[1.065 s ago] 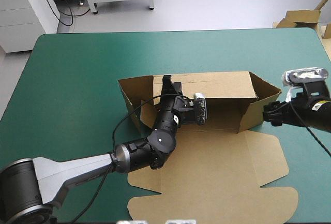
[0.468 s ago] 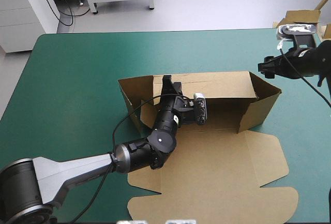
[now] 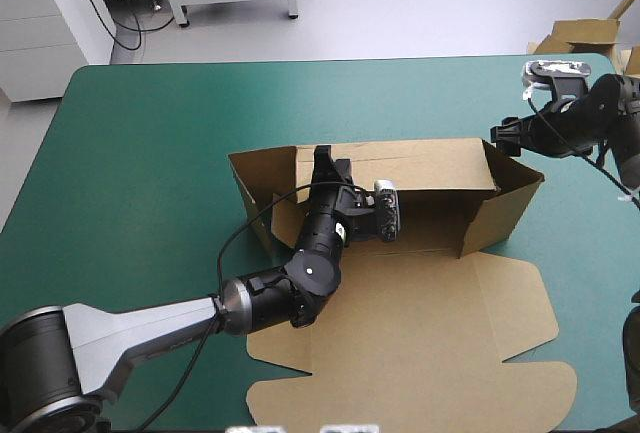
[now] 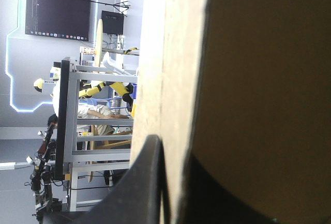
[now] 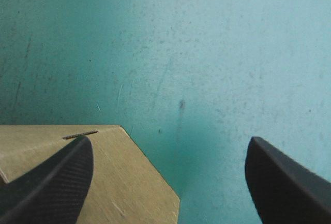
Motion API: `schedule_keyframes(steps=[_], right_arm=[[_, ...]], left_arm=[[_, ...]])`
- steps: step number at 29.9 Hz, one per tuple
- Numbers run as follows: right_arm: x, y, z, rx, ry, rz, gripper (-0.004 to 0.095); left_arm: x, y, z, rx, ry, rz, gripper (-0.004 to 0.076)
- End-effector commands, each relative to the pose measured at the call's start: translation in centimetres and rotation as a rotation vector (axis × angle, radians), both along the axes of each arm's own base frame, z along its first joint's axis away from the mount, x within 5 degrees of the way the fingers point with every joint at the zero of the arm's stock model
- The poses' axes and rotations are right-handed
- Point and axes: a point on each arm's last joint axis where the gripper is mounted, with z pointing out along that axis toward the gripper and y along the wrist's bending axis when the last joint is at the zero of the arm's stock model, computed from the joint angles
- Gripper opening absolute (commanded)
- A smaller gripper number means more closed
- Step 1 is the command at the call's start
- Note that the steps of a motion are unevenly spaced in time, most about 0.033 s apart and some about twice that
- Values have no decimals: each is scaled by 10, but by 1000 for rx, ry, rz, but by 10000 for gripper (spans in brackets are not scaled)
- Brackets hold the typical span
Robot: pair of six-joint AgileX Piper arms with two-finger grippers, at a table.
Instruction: Fold the box
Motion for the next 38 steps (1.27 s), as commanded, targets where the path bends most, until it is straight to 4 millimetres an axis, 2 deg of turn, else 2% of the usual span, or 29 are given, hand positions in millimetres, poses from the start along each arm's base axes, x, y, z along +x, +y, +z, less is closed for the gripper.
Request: schedule_keyframes(steps=[1, 5, 11, 20, 28, 38], right_arm=[[-12, -6, 20, 3, -19, 17, 735], [-18, -12, 21, 60, 12, 20, 731], [-31, -9, 22, 90, 24, 61, 643], [-69, -2, 2, 75, -3, 95, 559], [-98, 6, -26, 84, -3, 143, 555], [-99, 2, -19, 91, -51, 23, 554]], left_arm=[[-4, 3, -2, -92, 108, 46, -8], [-4, 4, -3, -102, 127, 55, -8], [-4, 4, -3, -102, 127, 55, -8], [-4, 4, -3, -103, 127, 55, -8], [-4, 3, -3, -105, 128, 54, -8], [-4, 3, -3, -121, 133, 61, -8]])
